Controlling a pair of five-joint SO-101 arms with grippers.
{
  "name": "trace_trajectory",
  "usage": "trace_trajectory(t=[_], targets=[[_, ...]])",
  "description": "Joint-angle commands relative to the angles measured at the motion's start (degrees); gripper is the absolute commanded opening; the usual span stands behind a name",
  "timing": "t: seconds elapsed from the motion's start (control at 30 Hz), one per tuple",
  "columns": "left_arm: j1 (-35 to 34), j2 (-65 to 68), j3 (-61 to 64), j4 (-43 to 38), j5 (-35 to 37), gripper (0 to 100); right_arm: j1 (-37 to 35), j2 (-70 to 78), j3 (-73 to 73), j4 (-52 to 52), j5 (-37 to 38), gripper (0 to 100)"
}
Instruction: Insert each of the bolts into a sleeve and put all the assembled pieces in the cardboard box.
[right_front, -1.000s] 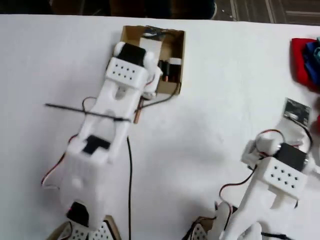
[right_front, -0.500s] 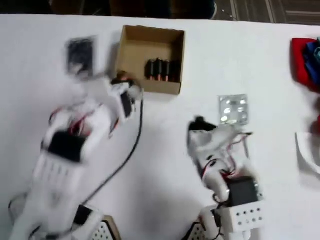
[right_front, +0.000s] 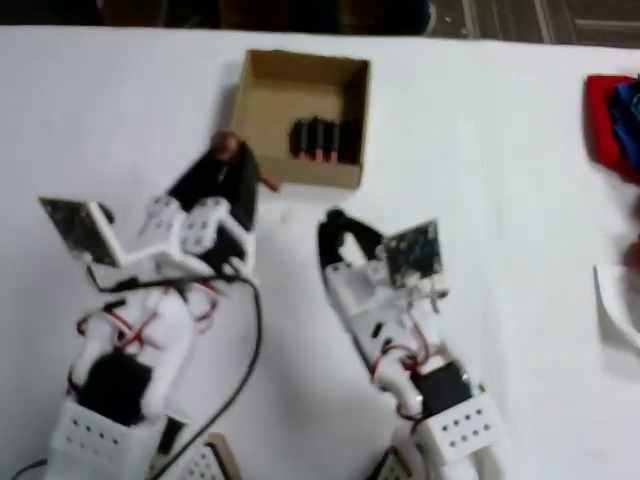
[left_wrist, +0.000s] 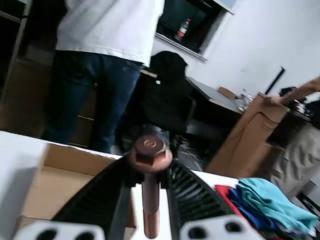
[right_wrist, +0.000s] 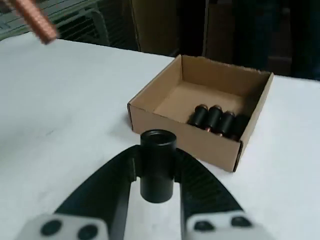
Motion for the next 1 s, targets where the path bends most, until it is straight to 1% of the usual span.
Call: trace_trajectory(t=[0.0,0.07,0.13,0.23,0.43,0.63,0.97], targets=[[5.45,0.97,-3.91,1.67,0.53,3,-0.04,-1.71,0.97,-7.43,8.97,2.2],[6.33,4.13,-5.93,3.69,0.53,3,0.04,-1.71,2.9,-13.05,13.01,2.2],[6.33,7.47,-8.57,3.96,0.53,3,-0.04,-1.71,5.1,-19.03,15.91,2.2],[6.51,11.34,-12.53,4.22,0.53,3,0.04,-1.71,7.12,-24.84,17.23,2.2],[6.86,13.8,-14.2,4.22,0.53,3,1.98,-1.71,7.38,-25.01,16.97,2.2],[6.86,16.79,-14.11,4.22,0.53,3,1.8,-1.71,7.38,-25.01,16.97,2.2],[8.09,21.54,-14.64,0.44,0.53,3,1.8,-1.71,7.38,-25.01,16.97,2.2]])
